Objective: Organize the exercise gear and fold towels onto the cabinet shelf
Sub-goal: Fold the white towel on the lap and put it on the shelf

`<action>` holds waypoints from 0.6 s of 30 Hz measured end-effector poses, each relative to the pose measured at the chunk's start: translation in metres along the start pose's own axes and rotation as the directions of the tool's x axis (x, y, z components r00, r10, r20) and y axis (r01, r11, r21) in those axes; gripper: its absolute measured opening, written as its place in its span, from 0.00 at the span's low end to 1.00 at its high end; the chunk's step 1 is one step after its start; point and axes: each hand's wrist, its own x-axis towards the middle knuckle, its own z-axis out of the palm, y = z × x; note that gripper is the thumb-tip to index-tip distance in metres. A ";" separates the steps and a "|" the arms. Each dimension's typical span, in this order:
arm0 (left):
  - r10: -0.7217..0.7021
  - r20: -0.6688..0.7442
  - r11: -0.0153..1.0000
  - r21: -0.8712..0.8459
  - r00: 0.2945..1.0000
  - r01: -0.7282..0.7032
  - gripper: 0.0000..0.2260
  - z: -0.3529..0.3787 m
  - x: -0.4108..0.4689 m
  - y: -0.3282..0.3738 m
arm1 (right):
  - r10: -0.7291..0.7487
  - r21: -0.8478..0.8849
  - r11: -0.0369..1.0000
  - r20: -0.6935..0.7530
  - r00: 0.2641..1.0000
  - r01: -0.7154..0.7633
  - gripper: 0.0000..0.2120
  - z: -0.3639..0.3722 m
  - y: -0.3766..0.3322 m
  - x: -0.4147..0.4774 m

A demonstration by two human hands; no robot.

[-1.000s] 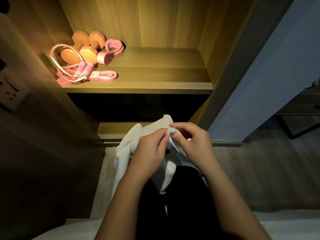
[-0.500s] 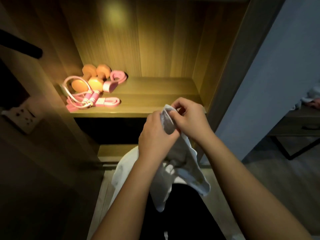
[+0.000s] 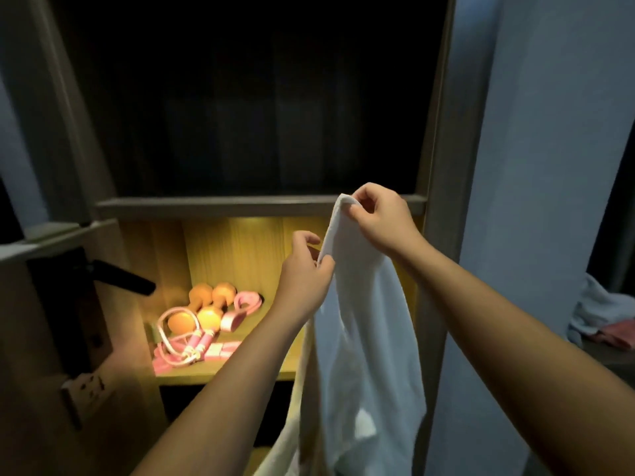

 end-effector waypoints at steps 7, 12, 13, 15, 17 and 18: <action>0.189 -0.033 0.981 -0.040 0.981 -0.190 0.10 -0.025 0.027 0.037 | -0.065 0.057 0.996 -0.039 0.997 0.067 0.05 -0.044 -0.050 0.052; 0.271 0.004 0.963 -0.006 0.963 -0.271 0.13 -0.027 0.030 0.054 | -0.074 0.083 0.993 -0.081 0.994 0.080 0.06 -0.071 -0.071 0.078; 0.288 0.002 0.957 0.001 0.957 -0.288 0.14 -0.027 0.031 0.057 | -0.069 0.084 0.994 -0.087 0.994 0.076 0.07 -0.074 -0.074 0.083; 0.302 -0.002 0.953 -0.019 0.953 -0.302 0.14 -0.028 0.035 0.065 | -0.062 0.083 0.994 -0.089 0.994 0.069 0.07 -0.080 -0.078 0.092; 0.285 0.033 0.957 -0.057 0.958 -0.283 0.09 -0.029 0.041 0.071 | -0.052 0.085 0.995 -0.087 0.995 0.060 0.07 -0.085 -0.083 0.101; 0.274 0.063 0.961 -0.058 0.960 -0.271 0.07 -0.030 0.044 0.074 | -0.047 0.093 0.994 -0.088 0.995 0.056 0.07 -0.087 -0.084 0.106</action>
